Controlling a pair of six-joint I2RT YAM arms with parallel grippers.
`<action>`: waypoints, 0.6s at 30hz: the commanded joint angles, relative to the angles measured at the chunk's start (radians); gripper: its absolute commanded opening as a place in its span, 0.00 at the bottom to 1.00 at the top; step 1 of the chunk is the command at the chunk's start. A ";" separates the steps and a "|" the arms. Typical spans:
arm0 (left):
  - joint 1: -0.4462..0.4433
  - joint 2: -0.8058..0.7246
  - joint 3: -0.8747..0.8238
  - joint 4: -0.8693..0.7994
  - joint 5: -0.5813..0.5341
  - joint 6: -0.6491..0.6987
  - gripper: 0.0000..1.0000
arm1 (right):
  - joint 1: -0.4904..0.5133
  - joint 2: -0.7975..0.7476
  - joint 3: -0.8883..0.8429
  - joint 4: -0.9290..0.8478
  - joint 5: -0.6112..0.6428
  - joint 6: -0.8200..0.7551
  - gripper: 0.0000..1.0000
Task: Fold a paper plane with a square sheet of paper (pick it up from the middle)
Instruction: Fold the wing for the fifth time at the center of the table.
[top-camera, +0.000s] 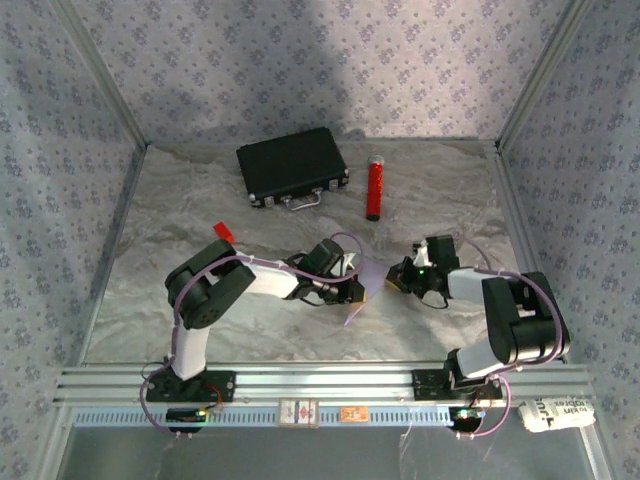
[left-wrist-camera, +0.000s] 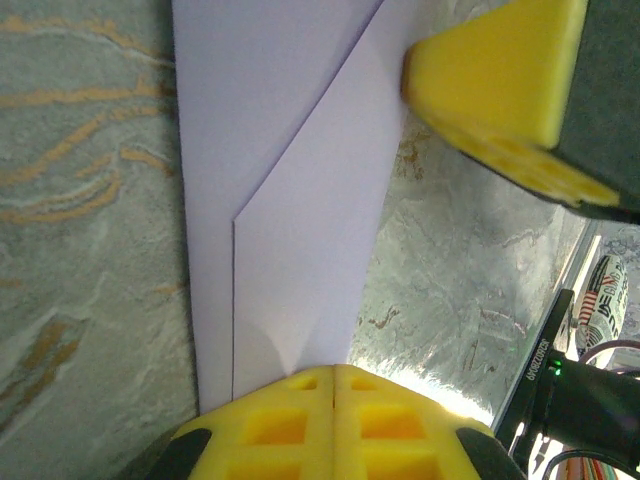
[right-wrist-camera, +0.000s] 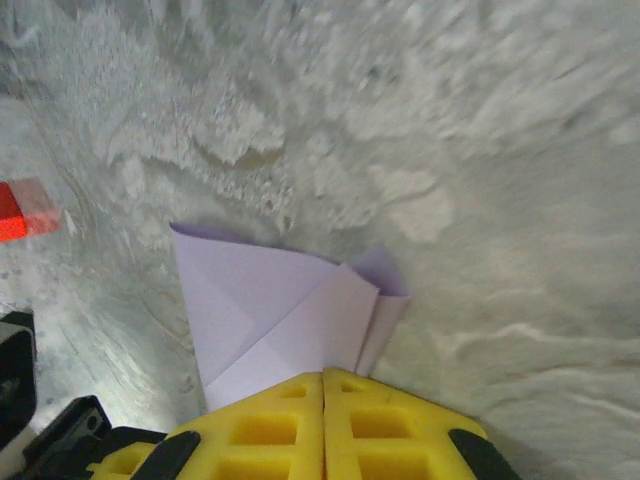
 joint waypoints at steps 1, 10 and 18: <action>-0.022 0.038 -0.067 -0.181 -0.015 -0.003 0.00 | -0.070 0.028 0.010 -0.050 0.061 -0.045 0.08; -0.022 0.026 -0.076 -0.169 -0.022 -0.018 0.00 | -0.077 -0.148 0.017 -0.083 0.059 0.005 0.10; -0.022 0.016 -0.067 -0.158 -0.023 -0.029 0.00 | 0.139 -0.267 -0.036 -0.083 0.073 0.082 0.11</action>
